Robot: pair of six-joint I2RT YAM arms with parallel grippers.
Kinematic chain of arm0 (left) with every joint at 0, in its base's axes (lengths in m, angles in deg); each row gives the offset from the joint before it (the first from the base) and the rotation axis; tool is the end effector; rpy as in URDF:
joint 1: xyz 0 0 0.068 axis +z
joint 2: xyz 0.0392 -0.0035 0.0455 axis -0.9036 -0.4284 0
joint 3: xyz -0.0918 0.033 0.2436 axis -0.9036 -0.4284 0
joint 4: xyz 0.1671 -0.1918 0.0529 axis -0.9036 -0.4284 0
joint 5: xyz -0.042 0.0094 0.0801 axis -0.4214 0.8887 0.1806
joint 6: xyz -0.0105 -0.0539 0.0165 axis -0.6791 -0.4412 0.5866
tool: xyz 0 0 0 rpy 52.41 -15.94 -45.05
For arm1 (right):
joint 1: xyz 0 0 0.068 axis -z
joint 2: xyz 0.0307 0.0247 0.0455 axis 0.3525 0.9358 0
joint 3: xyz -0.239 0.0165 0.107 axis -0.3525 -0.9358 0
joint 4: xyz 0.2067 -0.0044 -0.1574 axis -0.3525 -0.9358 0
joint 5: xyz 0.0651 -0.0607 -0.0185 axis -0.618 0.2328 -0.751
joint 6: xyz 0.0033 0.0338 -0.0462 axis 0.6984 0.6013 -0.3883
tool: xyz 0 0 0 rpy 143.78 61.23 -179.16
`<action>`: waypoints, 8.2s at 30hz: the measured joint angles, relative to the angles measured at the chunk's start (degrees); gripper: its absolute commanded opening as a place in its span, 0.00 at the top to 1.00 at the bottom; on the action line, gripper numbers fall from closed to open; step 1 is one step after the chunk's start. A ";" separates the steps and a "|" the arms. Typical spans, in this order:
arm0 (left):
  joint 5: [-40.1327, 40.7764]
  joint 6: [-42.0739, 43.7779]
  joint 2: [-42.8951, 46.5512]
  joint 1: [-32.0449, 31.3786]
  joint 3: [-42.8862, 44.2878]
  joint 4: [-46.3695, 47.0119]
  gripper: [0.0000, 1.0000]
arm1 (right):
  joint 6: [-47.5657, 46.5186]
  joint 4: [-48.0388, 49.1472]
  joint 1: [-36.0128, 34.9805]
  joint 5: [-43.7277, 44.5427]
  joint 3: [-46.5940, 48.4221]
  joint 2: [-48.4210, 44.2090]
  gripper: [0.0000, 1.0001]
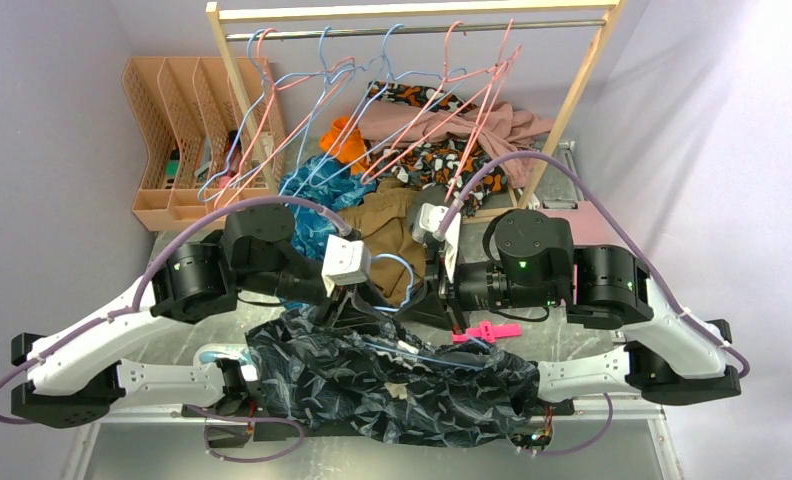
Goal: Place the shorts on the hanger
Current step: Hang the shorts on the hanger, then place the hanger at the clothesline.
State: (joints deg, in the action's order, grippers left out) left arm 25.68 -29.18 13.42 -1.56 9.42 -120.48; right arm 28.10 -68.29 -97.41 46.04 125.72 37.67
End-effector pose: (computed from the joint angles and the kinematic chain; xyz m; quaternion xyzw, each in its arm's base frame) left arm 0.0658 -0.1960 0.4442 0.5645 0.5643 -0.4621 0.3864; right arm 0.0344 0.1706 0.4859 -0.4826 0.6702 0.4290 0.3659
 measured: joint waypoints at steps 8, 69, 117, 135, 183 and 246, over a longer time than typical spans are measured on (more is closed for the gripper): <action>3.87 -1.46 2.93 0.00 -0.15 0.70 0.12 | 0.81 0.85 -0.17 3.96 -0.11 -1.05 1.00; 2.45 8.83 1.75 -0.33 -10.08 14.51 0.93 | 7.82 0.76 0.35 8.83 -6.60 -4.37 0.93; 2.10 9.11 3.63 -0.02 -11.17 14.49 0.93 | 9.05 21.03 0.17 12.15 -20.85 -13.14 0.78; 4.20 8.46 4.44 0.00 -11.17 15.56 0.00 | 8.96 20.06 0.13 11.82 -20.83 -12.61 1.00; 16.15 -7.85 39.78 0.04 -45.57 20.15 0.01 | 24.13 -3.45 19.80 41.13 -20.00 -8.61 1.00; 27.58 -11.34 48.61 0.04 -49.62 17.94 0.01 | 22.21 -21.05 20.20 54.93 -1.79 -6.16 1.00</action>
State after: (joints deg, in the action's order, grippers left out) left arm 53.27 -40.52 62.03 -1.52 -40.19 -102.54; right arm 50.30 -89.34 -77.22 100.96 123.93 31.50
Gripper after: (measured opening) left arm 0.995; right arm 0.038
